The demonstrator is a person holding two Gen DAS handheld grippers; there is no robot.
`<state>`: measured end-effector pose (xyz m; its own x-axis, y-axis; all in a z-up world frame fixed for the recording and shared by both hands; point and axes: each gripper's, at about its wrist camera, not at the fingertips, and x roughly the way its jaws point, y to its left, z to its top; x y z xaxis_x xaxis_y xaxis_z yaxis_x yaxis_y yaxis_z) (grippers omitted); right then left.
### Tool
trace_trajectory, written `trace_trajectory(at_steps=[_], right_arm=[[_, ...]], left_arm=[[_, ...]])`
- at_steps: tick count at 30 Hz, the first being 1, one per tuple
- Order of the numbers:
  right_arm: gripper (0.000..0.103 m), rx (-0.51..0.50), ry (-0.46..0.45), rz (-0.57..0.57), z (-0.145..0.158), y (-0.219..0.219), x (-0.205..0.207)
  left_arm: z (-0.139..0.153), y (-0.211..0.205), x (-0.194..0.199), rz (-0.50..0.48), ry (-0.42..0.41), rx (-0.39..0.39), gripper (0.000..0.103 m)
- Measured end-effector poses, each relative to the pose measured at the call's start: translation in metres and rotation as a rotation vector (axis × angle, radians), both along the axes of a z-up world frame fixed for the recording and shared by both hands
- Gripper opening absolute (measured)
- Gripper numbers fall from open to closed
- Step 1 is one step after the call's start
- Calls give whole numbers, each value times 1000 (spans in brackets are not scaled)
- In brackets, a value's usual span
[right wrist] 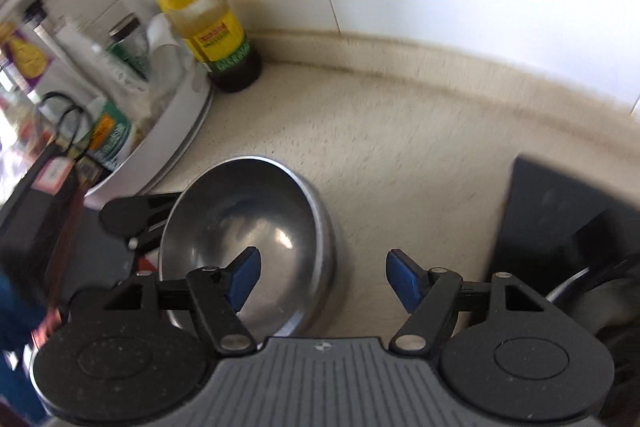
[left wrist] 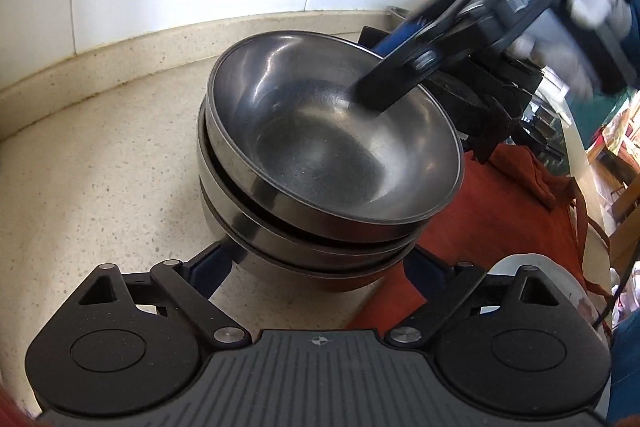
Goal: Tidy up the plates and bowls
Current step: 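Carry the bowl stack over the plate stack on the red cloth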
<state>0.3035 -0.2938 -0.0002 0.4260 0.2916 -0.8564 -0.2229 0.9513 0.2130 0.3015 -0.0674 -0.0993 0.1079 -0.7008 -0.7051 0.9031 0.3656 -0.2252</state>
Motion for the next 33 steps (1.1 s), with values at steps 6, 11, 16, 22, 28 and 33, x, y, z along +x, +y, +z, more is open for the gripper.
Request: trace_trajectory(at_steps=[6,11,16,22,28,33], right_arm=[[70,-211,50,389,13,-1,-16],[70,-196,58,550,-27,-1,18],[69,-205,48,761,-58,4,46],[71,-206,-71,936,-76,9,57],[70,-177,-133,977,-76,9,71],[71,-197,-181,942,-74,15,52]], left_arm=[[9,1,4,-12,29,7,95],[10,-6,14,-37,23,16,96],[7,-15,15,-52,7,47,97],[3,-33,27,-54,-31,78,100],[1,-43,32,-17,-118,119,103],[3,-40,24,2,-148,127,103]])
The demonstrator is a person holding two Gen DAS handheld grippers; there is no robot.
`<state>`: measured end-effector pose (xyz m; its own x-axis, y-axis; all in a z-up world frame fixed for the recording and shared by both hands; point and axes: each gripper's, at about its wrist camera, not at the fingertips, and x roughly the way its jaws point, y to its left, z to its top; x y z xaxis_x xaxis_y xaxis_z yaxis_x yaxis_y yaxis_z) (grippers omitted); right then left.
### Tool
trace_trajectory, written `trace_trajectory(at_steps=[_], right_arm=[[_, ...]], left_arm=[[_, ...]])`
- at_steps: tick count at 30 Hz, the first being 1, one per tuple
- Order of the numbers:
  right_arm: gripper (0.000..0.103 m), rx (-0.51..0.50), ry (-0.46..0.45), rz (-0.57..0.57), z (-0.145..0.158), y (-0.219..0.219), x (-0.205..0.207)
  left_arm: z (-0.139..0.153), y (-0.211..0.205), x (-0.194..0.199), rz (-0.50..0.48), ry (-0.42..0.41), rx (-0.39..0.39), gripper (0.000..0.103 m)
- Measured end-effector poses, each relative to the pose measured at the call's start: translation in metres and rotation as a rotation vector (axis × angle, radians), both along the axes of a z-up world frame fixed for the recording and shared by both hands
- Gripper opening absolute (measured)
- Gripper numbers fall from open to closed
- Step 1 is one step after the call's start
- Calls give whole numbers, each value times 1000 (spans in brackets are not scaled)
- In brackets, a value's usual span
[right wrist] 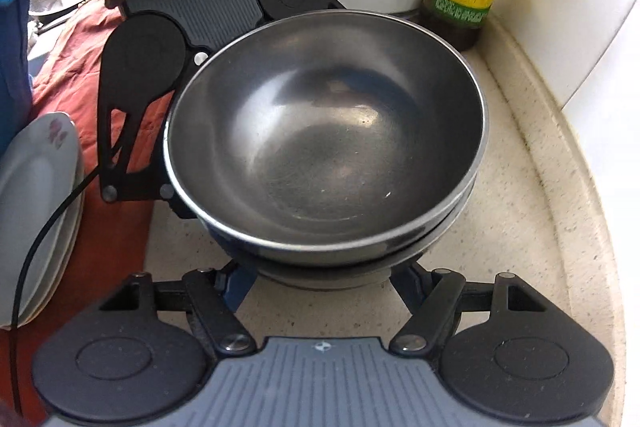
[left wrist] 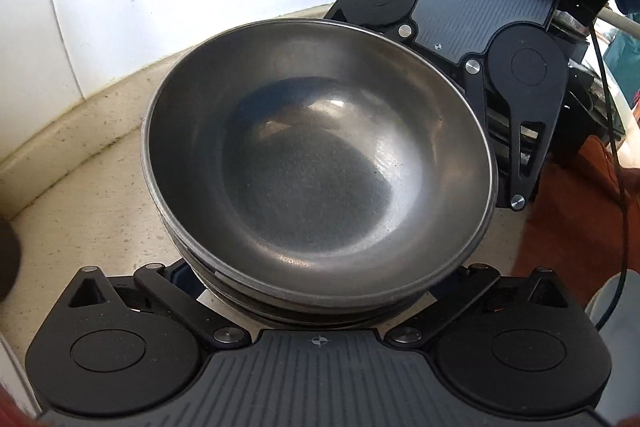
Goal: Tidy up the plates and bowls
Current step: 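Carry the bowl stack over the plate stack on the red cloth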
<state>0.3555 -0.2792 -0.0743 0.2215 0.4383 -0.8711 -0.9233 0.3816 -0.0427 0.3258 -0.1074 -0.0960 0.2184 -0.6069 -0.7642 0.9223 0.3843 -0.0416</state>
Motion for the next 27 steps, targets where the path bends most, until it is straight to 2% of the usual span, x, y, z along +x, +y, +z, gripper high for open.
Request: trace_trajectory(at_steps=[6,12,20,27], right_arm=[[71,9,-19,-29,17,1,-16],[71,18,-79,-56,43,13,-35],[71,0,-175,-94,91,20,-79],[71,-5,-216,-123,126,33,-119]], left_arm=[[14,5,-8,14,-3,-3,103],[41,15,-24,34,-61,-20,103],[81,28,-57,21,-138,-47,103],[112,42,-102,-4,-192,-48,103]])
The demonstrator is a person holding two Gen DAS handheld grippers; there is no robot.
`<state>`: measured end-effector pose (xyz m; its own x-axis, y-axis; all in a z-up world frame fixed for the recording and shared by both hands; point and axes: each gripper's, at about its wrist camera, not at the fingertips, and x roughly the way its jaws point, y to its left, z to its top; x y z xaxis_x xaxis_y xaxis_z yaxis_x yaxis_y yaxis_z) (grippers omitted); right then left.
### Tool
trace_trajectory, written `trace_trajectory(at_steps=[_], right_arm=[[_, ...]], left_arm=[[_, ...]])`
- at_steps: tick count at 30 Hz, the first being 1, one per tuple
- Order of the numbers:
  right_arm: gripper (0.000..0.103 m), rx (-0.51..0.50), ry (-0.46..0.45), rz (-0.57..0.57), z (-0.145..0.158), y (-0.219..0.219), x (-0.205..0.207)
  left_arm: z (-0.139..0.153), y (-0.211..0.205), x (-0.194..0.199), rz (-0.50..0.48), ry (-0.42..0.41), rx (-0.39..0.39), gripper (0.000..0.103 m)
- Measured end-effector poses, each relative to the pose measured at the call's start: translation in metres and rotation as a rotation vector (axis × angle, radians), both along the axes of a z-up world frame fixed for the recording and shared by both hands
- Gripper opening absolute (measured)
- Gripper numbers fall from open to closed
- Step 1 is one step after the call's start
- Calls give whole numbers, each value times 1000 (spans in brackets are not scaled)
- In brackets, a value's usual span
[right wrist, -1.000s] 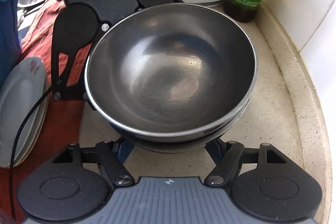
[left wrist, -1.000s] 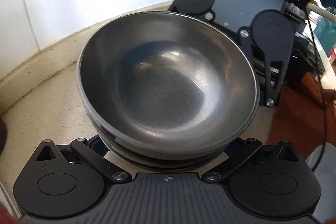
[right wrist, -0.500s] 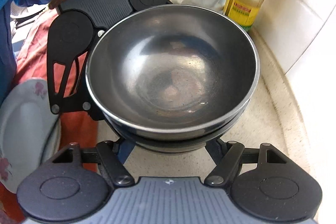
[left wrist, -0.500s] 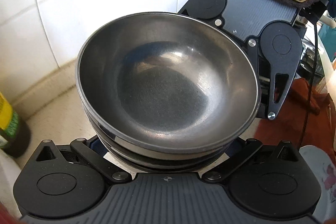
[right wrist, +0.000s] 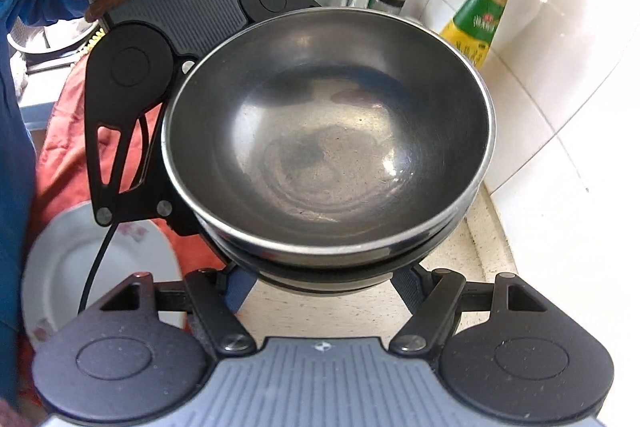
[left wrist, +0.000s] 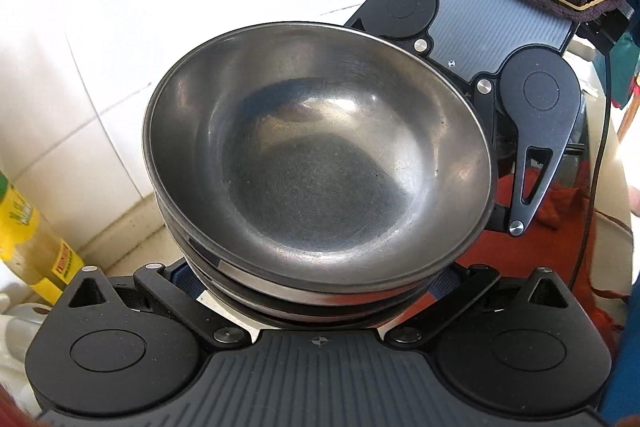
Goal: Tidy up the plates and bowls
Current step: 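Carry the bowl stack over the plate stack on the red cloth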
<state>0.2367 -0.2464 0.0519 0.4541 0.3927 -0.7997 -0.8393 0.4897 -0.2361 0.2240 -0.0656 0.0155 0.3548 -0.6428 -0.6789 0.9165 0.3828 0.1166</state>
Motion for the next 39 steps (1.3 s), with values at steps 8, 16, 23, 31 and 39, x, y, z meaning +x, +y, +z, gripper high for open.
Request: trace_trajectory(at_steps=[8,16,23,31,39], right_arm=[[71,10,-2,-3,15,11,-31],[71,27,15,11,14,21,-58],[71,32,47,11,0,26,-91],[71,51,80,3,-15,35,-117],[71,47,98,-32,-36,48,-126]], left_arm=[[14,2,-40,-3,-23,15,103],[18,-4,-63,12,-10,36,103],[11,-14,-81,19,19,69,103],[-7,1,-108,16,47,96,103],[-16,1,-107,0,82,101,103]])
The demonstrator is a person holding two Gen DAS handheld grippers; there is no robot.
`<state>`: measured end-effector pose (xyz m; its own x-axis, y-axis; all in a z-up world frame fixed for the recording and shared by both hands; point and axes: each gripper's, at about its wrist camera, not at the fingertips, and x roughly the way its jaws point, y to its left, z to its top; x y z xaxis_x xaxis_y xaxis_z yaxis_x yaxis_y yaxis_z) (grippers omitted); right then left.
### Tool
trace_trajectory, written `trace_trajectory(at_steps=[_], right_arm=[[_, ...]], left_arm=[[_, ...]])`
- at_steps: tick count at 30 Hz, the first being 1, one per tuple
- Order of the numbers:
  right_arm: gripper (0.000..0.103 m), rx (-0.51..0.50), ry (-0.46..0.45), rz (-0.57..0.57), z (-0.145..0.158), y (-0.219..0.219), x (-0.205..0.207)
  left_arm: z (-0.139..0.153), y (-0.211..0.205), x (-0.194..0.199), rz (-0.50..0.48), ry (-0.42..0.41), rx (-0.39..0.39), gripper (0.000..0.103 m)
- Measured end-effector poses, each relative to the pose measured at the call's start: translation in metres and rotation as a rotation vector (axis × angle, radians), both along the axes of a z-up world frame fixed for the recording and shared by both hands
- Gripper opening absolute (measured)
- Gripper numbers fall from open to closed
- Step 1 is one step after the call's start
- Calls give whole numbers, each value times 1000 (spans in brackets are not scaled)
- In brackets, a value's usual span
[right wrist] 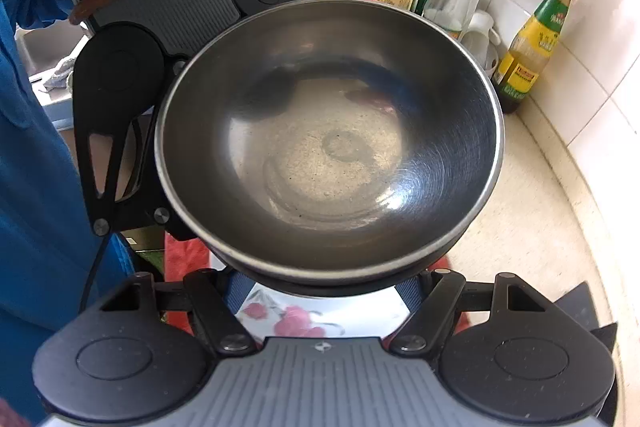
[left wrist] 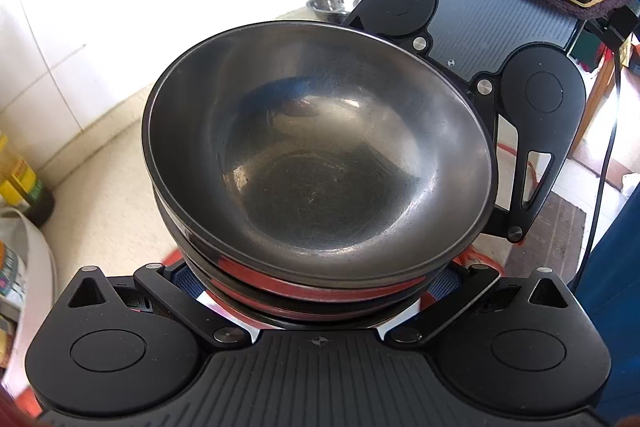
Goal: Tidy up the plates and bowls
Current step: 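Carry the bowl stack over the plate stack on the red cloth, then lower the bowl stack onto the plates and open the right gripper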
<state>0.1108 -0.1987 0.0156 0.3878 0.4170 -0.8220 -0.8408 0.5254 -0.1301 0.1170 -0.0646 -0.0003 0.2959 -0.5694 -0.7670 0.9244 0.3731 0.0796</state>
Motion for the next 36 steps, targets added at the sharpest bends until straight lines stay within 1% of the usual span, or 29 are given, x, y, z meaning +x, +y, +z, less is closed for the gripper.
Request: trace_trajectory(at_steps=[3,10,13,16,17,20,21,24,28,32,35,36], right_arm=[[70,0,7,-17,-10,7,8],[69,-7,29,-79,-33,19,8],[69,-8,24,-111,-41,22,9],[69,-16,25,-131,-49,24,9],[69,-18,25,-135,-51,24,8],[69,-9,17,-150,-52,22,8],[69,-7,13,-155,-52,21,1],[69,4,24,-169,-53,20,-4],[69,15,36,-176,-53,18,2],[69,28,40,-191,-54,17,2],[69,24,28,-190,-54,18,1],[69,24,23,-191,-54,19,0]], left_arm=[[-2,-6,6,-3,7,10,103],[-23,-11,29,11,41,32,103],[-29,-14,32,7,15,45,103],[-35,-20,33,3,15,56,103],[-41,-22,30,0,12,57,103],[-40,-21,32,5,18,48,103],[-42,-22,34,11,23,48,103],[-47,-26,34,18,16,60,103],[-47,-24,44,32,41,59,103],[-48,-20,38,31,19,60,102],[-46,-25,49,36,24,55,103],[-61,-26,37,41,24,53,103]])
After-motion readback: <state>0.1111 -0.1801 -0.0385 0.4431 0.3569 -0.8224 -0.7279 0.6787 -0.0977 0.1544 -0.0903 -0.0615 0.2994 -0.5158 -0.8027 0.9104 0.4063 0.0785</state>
